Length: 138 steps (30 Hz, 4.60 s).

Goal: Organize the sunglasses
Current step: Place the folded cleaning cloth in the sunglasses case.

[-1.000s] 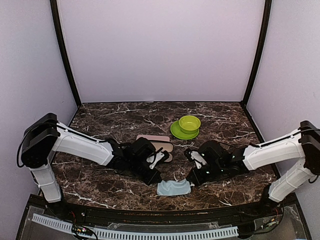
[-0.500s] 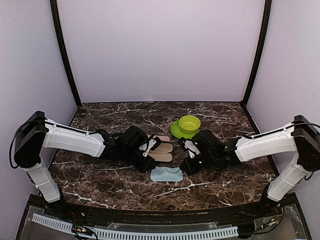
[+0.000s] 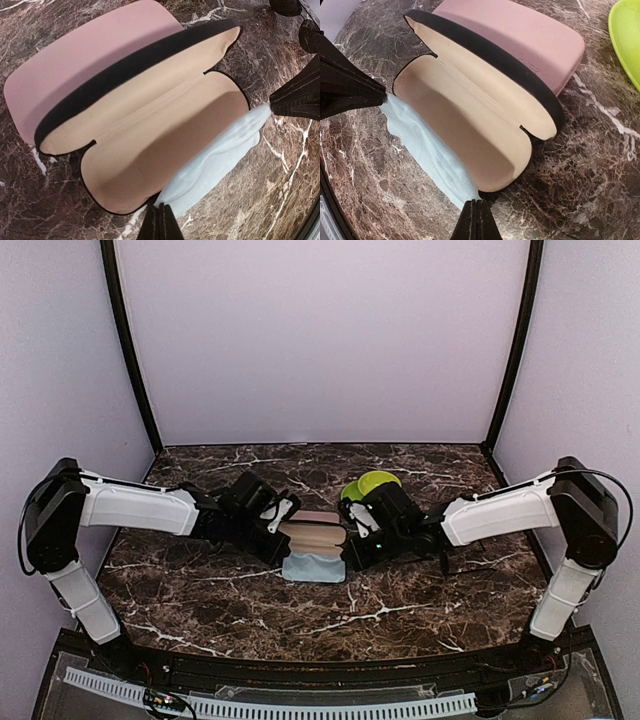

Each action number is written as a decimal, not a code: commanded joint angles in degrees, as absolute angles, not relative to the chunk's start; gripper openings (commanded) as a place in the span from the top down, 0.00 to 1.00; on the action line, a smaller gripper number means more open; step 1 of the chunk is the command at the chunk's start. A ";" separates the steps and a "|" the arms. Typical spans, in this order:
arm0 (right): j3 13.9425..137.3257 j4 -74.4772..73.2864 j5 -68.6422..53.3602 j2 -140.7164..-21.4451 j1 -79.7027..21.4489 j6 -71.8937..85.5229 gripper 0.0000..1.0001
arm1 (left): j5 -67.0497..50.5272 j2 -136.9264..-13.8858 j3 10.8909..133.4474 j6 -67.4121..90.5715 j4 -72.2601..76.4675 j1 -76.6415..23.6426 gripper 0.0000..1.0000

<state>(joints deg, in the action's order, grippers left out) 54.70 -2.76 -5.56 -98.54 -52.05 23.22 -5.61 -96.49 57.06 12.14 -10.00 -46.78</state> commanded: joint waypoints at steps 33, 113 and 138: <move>63.35 -2.04 -6.53 -103.27 -48.63 20.69 1.00 | -4.91 -97.44 64.14 7.02 -12.51 -40.79 1.00; 58.74 -0.16 -8.44 -107.26 -48.06 27.50 0.80 | -3.88 -98.20 54.38 15.42 -7.18 -42.16 0.70; 53.68 -0.04 -4.59 -101.46 -49.92 27.99 0.86 | 0.56 -96.47 51.92 19.52 -6.24 -49.66 0.64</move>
